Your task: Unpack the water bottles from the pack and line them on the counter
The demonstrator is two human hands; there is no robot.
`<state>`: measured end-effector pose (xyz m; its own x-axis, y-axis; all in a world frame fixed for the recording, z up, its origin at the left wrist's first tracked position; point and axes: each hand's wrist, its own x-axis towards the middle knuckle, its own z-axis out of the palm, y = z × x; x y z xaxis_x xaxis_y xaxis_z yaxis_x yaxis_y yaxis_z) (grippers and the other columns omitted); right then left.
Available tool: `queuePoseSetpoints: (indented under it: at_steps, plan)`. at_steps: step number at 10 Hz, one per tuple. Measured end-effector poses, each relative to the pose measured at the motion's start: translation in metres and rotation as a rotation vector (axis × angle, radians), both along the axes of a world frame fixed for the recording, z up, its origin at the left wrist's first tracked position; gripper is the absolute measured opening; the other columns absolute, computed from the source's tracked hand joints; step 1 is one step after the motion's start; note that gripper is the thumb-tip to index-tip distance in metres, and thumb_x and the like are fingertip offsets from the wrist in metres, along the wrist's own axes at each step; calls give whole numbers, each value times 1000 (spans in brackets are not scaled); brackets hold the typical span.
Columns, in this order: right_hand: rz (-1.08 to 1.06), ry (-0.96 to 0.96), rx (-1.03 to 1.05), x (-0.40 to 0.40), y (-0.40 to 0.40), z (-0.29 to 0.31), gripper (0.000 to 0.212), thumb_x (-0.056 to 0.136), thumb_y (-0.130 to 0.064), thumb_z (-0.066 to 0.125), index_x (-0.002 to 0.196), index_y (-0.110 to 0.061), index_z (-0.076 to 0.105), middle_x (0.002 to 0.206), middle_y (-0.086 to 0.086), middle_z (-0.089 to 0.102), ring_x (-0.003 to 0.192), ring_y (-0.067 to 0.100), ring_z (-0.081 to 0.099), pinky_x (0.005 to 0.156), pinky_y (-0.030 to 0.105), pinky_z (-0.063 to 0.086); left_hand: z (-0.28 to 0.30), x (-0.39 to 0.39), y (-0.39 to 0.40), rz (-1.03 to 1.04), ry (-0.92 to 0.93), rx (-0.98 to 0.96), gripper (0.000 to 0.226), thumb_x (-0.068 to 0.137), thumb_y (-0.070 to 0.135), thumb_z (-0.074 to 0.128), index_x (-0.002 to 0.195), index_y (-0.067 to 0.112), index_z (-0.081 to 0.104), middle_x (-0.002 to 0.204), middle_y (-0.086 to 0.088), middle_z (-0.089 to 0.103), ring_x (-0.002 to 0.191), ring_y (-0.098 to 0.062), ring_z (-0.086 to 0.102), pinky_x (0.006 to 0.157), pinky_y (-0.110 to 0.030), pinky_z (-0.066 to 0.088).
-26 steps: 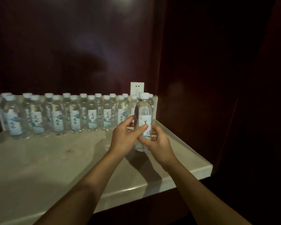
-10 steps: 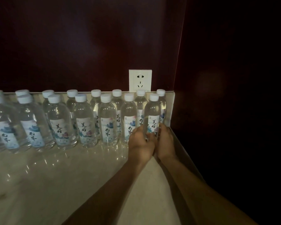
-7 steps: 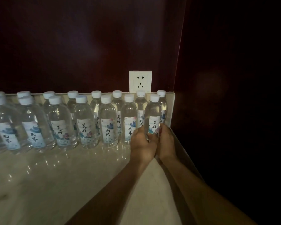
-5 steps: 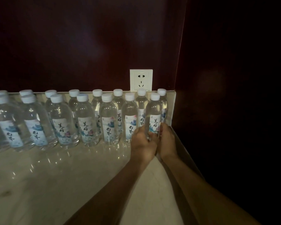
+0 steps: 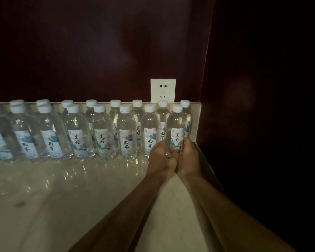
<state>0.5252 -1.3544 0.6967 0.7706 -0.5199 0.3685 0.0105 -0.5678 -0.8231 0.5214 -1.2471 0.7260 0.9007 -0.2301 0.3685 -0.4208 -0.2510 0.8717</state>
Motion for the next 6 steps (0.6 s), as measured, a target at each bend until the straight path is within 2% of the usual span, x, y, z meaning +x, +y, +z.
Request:
queuePoseSetpoints:
  at_steps: [1,2,3,4,5,6]
  plan:
    - [-69,13,17,0,4,1,50,84,-46,66,125,-20,54,117,8,62,106,27,63,90,42,54,1,-5,11,-36,-10,11,23,92,16,69,115,13,67,111,1,69,92,-10,66,81,-29,56]
    - [-100,82,-80,-1,4,7,45,89,-41,68,122,-14,55,113,9,62,103,28,64,87,39,54,2,-11,29,-25,-18,70,41,92,18,69,131,5,60,118,3,62,103,-13,61,88,-23,50]
    - [-118,175,-156,-7,7,16,49,89,-44,69,122,-10,54,114,11,61,105,30,63,78,33,49,8,-16,50,-31,19,91,56,94,24,68,144,8,50,139,-7,57,125,-25,58,103,-37,50]
    - [-197,268,-226,-10,19,25,60,87,-54,66,128,-13,49,120,10,58,106,28,60,78,35,50,15,-18,76,-61,39,89,56,95,28,67,145,11,49,143,-6,55,123,-23,60,102,-36,52]
    - [-248,279,-250,-28,49,45,66,91,-56,59,136,-10,45,128,14,55,112,30,59,82,39,49,30,-26,110,-97,35,106,52,96,28,66,143,11,51,140,-7,59,118,-22,62,100,-34,52]
    - [-236,238,-285,-44,85,61,65,94,-54,56,139,-8,45,134,16,53,119,32,57,90,40,48,45,-35,144,-99,21,102,46,97,28,65,139,12,55,135,-3,61,109,-17,61,92,-26,49]
